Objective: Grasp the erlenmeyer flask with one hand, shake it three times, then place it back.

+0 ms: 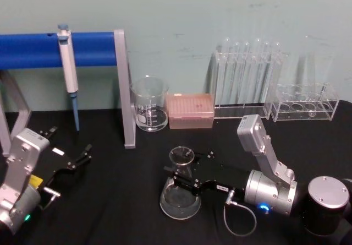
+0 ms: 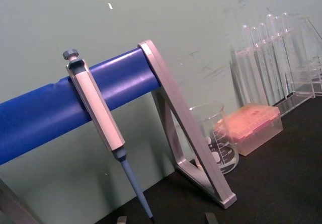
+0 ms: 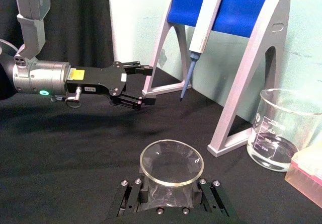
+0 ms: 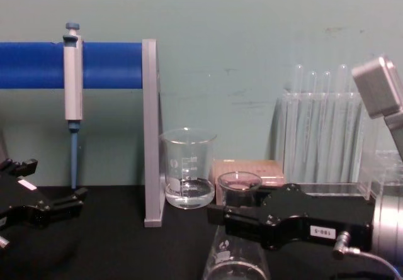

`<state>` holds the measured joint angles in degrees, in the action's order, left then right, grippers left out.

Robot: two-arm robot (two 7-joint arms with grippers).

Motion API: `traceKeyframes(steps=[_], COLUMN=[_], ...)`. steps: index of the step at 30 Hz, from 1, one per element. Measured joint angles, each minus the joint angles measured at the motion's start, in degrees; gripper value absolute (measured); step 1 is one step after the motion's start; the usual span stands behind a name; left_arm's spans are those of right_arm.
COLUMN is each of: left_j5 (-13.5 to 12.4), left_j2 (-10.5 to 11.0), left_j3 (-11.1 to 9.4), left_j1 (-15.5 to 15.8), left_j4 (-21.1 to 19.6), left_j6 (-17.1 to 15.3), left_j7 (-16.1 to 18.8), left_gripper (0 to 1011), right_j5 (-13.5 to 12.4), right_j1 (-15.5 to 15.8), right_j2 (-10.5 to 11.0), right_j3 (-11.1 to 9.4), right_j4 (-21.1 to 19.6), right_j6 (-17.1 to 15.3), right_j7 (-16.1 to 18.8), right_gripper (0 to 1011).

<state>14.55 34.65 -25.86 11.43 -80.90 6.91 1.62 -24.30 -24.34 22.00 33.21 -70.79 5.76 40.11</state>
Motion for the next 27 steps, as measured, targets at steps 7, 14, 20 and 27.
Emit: traceKeyframes(steps=[7, 14, 20, 27], left_j5=[0.00, 0.00, 0.00, 0.00], left_j2=[0.00, 0.00, 0.00, 0.00], left_j3=[0.00, 0.00, 0.00, 0.00], left_j1=[0.00, 0.00, 0.00, 0.00], left_j4=[0.00, 0.00, 0.00, 0.00], left_j6=[0.00, 0.00, 0.00, 0.00], left_j7=[0.00, 0.00, 0.00, 0.00], left_gripper=[1001, 1001, 1001, 1001], right_j5=[0.01, -0.02, -0.91, -1.97], right_j1=[0.00, -0.14, -0.40, -0.85], right_j2=[0.00, 0.02, -0.06, -0.22], right_j3=[0.00, 0.02, -0.13, -0.30], right_j4=[0.00, 0.04, -0.41, -1.21], right_j6=[0.00, -0.11, -0.14, 0.06], right_j7=[0.00, 0.12, 0.73, 1.20], right_gripper=[450, 450, 450, 450])
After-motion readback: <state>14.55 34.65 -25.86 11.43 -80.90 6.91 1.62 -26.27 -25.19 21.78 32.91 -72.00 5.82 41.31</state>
